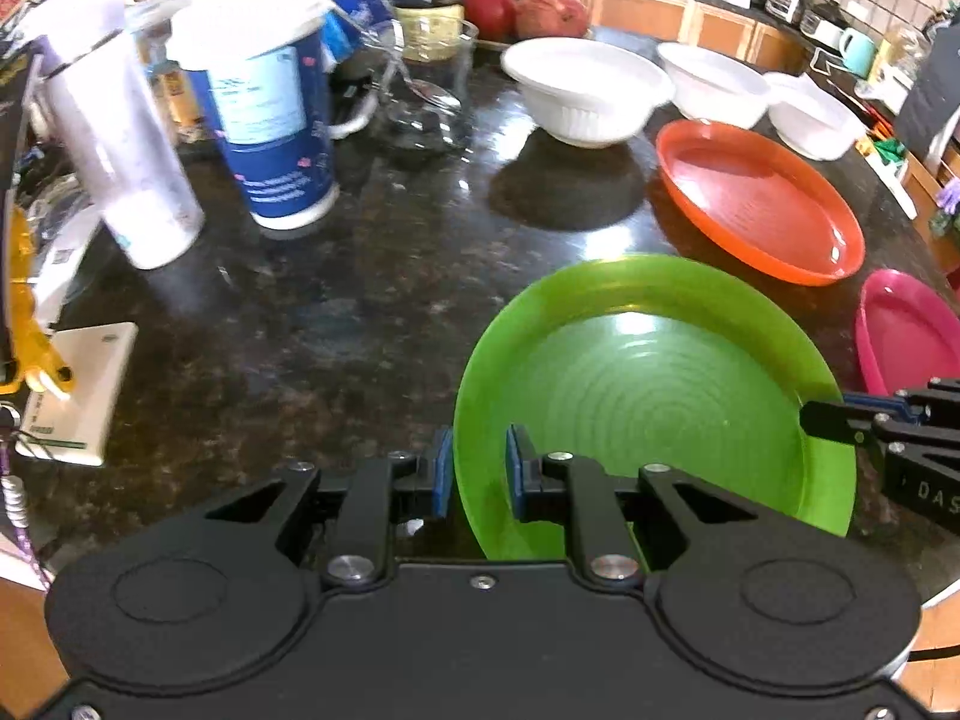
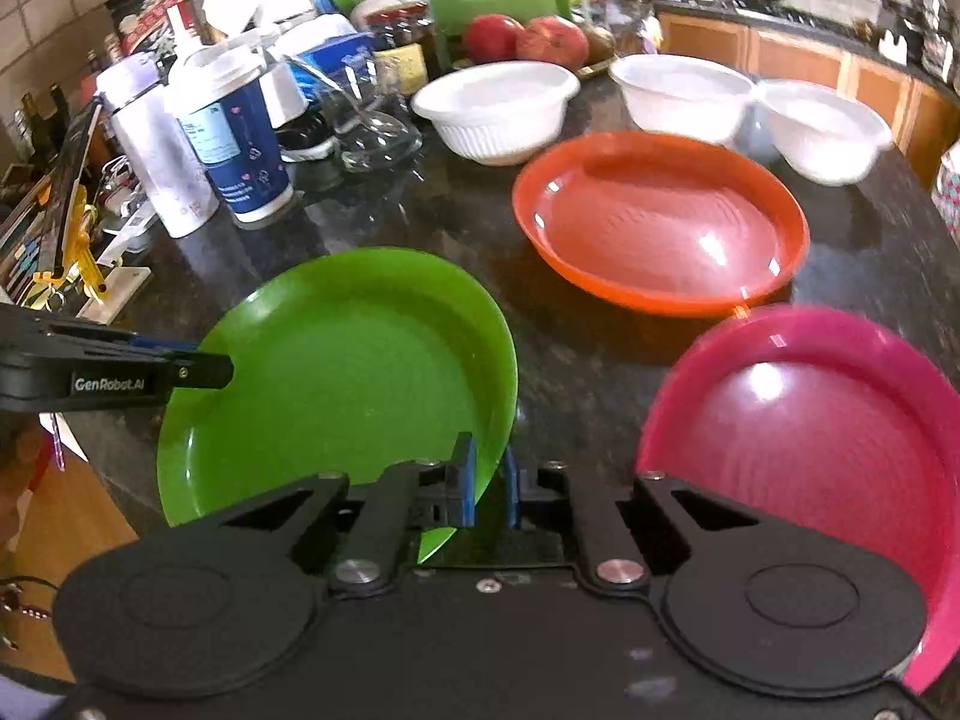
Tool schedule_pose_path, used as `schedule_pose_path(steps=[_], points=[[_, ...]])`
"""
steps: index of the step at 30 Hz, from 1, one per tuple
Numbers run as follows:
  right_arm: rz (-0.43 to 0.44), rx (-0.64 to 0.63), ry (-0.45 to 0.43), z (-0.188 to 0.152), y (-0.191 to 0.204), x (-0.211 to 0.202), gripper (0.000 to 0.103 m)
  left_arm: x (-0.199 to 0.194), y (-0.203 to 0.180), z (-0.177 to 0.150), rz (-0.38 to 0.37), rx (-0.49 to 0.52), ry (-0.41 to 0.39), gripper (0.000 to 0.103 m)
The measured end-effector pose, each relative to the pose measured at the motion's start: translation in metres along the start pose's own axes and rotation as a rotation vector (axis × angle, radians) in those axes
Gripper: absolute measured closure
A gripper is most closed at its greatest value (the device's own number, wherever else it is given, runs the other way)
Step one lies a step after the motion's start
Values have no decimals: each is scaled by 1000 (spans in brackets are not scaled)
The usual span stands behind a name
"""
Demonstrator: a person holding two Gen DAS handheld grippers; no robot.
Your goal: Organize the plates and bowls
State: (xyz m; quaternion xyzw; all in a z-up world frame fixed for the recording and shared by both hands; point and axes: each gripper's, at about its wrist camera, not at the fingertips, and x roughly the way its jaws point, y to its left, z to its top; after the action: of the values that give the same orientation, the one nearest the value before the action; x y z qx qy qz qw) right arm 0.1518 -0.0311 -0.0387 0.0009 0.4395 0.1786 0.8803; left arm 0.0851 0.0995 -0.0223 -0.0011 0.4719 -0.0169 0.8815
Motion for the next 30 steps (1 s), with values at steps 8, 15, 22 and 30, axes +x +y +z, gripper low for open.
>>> schedule_pose_path(steps=[8,15,22,30], points=[[33,-69,-22,33,31,30,91,1,34,3,79,-61,-27,79],[55,-78,4,49,50,55,91,3,60,7,90,-104,-38,79],[47,-64,14,54,58,66,91,8,73,11,69,-102,-35,78],[28,-49,8,52,63,67,89,19,86,14,12,-104,-8,78]])
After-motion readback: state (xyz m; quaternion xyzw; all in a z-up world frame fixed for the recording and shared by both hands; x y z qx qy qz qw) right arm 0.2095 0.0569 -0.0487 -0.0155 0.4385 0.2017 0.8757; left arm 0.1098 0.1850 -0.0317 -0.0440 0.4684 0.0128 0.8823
